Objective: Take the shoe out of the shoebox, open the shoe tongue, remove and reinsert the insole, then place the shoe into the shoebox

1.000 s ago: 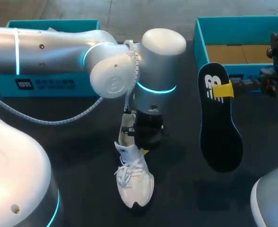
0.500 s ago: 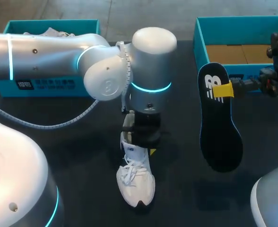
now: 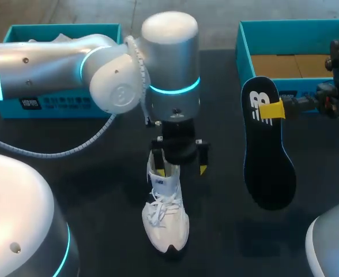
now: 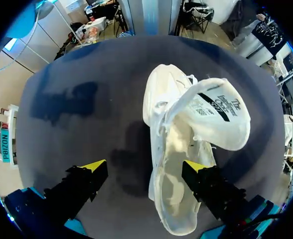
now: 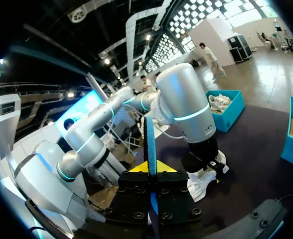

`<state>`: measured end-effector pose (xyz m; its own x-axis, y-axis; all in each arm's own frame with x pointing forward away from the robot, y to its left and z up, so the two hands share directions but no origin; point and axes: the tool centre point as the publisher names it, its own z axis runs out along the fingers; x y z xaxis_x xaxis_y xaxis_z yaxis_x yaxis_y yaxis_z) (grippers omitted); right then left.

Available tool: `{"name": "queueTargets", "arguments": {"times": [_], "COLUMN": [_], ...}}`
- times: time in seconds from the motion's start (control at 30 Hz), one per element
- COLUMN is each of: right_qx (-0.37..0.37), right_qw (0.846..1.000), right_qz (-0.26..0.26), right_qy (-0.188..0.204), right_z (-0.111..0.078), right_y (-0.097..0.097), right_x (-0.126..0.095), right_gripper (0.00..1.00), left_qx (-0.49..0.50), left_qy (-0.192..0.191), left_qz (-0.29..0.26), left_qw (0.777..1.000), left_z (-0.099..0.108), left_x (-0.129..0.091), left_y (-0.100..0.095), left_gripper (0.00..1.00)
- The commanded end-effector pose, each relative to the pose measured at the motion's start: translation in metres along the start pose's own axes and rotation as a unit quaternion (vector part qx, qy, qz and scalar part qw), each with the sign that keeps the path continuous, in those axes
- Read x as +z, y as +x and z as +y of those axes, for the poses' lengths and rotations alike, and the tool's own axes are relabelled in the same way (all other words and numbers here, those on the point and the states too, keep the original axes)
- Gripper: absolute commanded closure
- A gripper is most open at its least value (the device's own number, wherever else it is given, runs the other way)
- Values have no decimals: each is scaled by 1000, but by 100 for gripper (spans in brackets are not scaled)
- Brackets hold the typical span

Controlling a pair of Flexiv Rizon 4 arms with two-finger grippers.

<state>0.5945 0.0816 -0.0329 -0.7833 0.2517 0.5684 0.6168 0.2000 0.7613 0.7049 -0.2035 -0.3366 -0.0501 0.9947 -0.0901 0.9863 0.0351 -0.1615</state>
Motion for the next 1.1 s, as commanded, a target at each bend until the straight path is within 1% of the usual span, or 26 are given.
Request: {"name": "queueTargets", "arguments": {"times": [0.03,0.13,0.2,0.27,0.3,0.33,0.47,0.63,0.7,0.73,0.83,0.87,0.97,1.1], "right_qx": [1,1,1,1,1,1,1,1,1,1,1,1,1,1], "right_qw": [988,988,988,988,988,988,988,988,988,988,988,988,988,988], "right_qz": [-6,-6,-6,-6,-6,-6,-6,-6,-6,-6,-6,-6,-6,-6], "right_qy": [-152,-152,-152,-152,-152,-152,-152,-152,-152,-152,-152,-152,-152,-152], "right_z": [-10,-10,-10,-10,-10,-10,-10,-10,-10,-10,-10,-10,-10,-10], "right_y": [6,6,6,6,6,6,6,6,6,6,6,6,6,6], "right_x": [-2,-2,-2,-2,-2,-2,-2,-2,-2,-2,-2,-2,-2,-2], "right_gripper": [100,100,100,100,100,100,100,100,100,100,100,100,100,100], "left_qx": [-3,-13,-14,-18,-19,-22,-27,-32,-33,-31,-30,-31,-32,-24], "left_qy": [1,8,4,11,9,8,9,7,17,11,10,19,27,29], "left_qz": [-34,-64,-89,-107,-121,-146,-201,-271,-291,-303,-335,-344,-373,-414], "left_qw": [999,998,996,994,992,989,979,962,956,952,942,938,927,909], "left_z": [1,3,3,4,4,5,8,11,11,12,13,13,16,19], "left_x": [-14,-24,-32,-40,-45,-51,-68,-83,-88,-90,-96,-99,-106,-118], "left_y": [9,6,4,4,3,2,1,1,3,3,6,8,10,13], "left_gripper": [0,0,0,0,0,0,0,0,0,0,0,0,0,0]}}
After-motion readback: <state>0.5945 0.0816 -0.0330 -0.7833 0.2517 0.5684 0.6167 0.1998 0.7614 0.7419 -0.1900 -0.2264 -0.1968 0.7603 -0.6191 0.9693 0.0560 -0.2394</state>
